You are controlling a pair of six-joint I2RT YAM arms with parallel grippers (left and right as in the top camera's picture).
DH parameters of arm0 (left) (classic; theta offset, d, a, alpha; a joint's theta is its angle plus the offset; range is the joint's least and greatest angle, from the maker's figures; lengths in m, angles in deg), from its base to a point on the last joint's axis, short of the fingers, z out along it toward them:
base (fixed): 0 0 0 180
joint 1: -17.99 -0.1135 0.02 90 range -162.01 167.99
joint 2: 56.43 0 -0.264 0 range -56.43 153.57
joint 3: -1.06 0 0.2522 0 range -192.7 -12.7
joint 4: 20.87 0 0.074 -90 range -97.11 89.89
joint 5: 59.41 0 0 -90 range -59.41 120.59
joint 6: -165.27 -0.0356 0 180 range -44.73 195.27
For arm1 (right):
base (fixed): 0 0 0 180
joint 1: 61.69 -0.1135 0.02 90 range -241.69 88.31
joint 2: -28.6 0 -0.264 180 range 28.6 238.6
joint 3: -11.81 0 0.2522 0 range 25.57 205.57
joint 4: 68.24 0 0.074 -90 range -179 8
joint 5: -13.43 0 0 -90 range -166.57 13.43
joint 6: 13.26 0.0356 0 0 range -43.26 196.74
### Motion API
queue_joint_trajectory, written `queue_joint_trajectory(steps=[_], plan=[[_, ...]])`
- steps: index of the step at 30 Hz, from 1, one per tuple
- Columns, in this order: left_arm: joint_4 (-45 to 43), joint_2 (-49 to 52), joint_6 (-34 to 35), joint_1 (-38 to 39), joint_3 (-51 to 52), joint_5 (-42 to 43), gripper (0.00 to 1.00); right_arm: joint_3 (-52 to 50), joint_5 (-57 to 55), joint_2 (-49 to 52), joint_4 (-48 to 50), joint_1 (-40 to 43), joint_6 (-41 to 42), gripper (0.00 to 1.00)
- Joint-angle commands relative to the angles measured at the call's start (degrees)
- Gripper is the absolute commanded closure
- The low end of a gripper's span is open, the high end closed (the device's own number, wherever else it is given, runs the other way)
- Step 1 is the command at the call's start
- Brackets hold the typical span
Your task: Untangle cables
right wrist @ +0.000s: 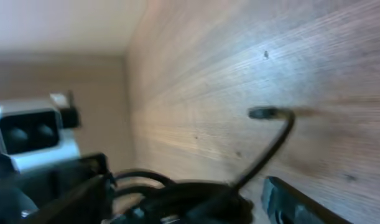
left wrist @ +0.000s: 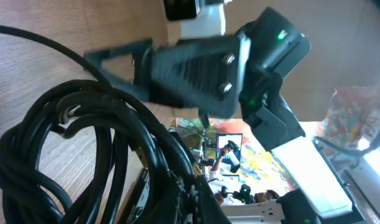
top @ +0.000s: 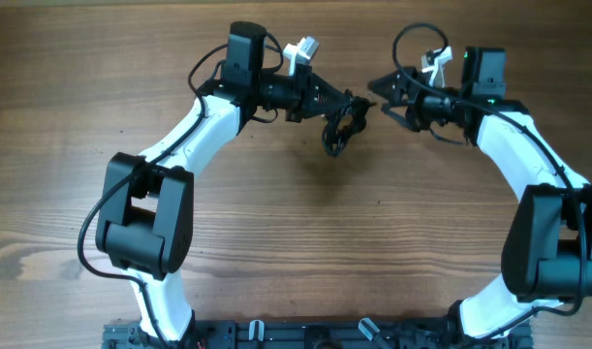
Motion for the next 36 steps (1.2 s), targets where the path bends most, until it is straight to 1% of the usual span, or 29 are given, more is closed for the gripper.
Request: queue_joint_trajectory(steps=[1,5,8,12,14,17,20,22,24,26,28,29,30,32,33,34,35,36], plan=[[-0.3,-0.2,0.9,0.2,-0.6,2.5,0.96,0.3,1.6,1.8,2.5,-1.1,8.0,0.15],[-0.3,-0.2,0.9,0.2,-0.6,2.6,0.96,0.3,1.9,5.5,2.4,-3.1,11.3,0.13],[-0.3,-0.2,0.7,0.2,-0.6,2.6,0.96,0.3,3.0,7.0,2.2,-2.9,11.5,0.14],[-0.3,-0.2,-1.0,0.2,-0.6,2.6,0.96,0.3,2.2,7.0,2.4,0.1,11.0,0.14],[-0.3,-0.2,-1.0,0.2,-0.6,2.5,0.96,0.3,3.1,7.0,1.9,3.4,11.0,0.14],[-0.3,-0.2,-1.0,0.2,-0.6,2.5,0.96,0.3,7.0,7.1,0.2,4.2,9.1,0.16],[-0.3,-0.2,-1.0,0.2,-0.6,2.1,0.96,0.3,6.5,7.5,-5.5,2.2,5.7,0.18],[-0.3,-0.2,-1.0,0.2,-0.6,2.1,0.96,0.3,6.5,9.1,-5.6,0.4,5.7,0.19],[-0.3,-0.2,-1.0,0.2,-0.6,2.1,0.96,0.3,7.2,11.8,-3.9,-0.9,8.4,0.24],[-0.3,-0.2,-1.0,0.2,-0.6,2.1,0.96,0.3,12.0,15.0,1.0,-2.1,11.5,0.29],[-0.3,-0.2,-1.0,0.2,-0.6,2.1,0.96,0.3,14.3,16.7,4.4,-3.2,13.1,0.34],[-0.3,-0.2,-1.0,0.2,-0.6,2.1,0.96,0.3,14.3,16.8,5.2,-3.4,13.1,0.41],[-0.3,-0.2,-1.0,0.2,-0.6,2.1,0.96,0.3,14.3,16.8,6.2,-3.4,13.1,0.54],[-0.3,-0.2,-1.0,0.2,-0.6,2.1,0.96,0.3,14.3,16.8,9.2,-3.2,14.3,0.73],[-0.3,-0.2,-1.0,0.2,-0.6,2.1,0.96,0.3,14.6,16.8,10.8,-3.0,14.5,0.79],[-0.3,-0.2,-1.0,0.2,-0.6,2.1,0.96,0.3,15.7,16.8,14.4,-2.5,14.4,0.88],[-0.3,-0.2,-1.0,0.2,-0.6,2.1,0.96,0.3,17.0,16.8,17.3,-2.0,14.5,0.94],[-0.3,-0.2,-1.0,0.2,-0.6,2.1,0.96,0.4,19.1,16.8,20.5,-1.1,15.6,0.95]])
